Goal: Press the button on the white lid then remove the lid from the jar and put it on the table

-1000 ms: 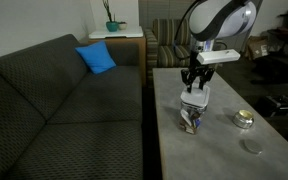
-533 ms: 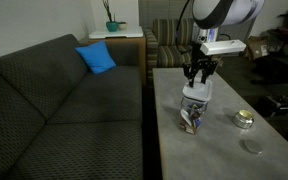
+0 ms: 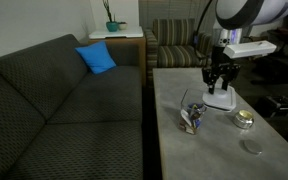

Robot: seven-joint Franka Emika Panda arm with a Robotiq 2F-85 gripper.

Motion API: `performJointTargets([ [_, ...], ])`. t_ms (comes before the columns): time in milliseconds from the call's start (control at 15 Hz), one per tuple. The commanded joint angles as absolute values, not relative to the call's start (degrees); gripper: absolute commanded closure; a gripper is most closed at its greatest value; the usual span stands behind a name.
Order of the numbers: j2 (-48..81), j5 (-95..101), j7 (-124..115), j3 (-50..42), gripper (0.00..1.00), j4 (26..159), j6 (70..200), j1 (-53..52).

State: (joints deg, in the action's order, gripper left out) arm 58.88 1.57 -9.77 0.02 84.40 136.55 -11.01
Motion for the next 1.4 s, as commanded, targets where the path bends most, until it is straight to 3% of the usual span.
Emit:
performJointTargets([
  [0, 52.5, 1.9, -8.8, -0.9, 0.71, 96.3, 139.8, -9.0],
  [400, 54.4, 0.6, -3.3, 1.1, 0.71, 99.2, 138.3, -4.1],
  [1333, 70.8, 0.9, 0.7, 3.7, 0.71, 81.8, 127.4, -4.8],
])
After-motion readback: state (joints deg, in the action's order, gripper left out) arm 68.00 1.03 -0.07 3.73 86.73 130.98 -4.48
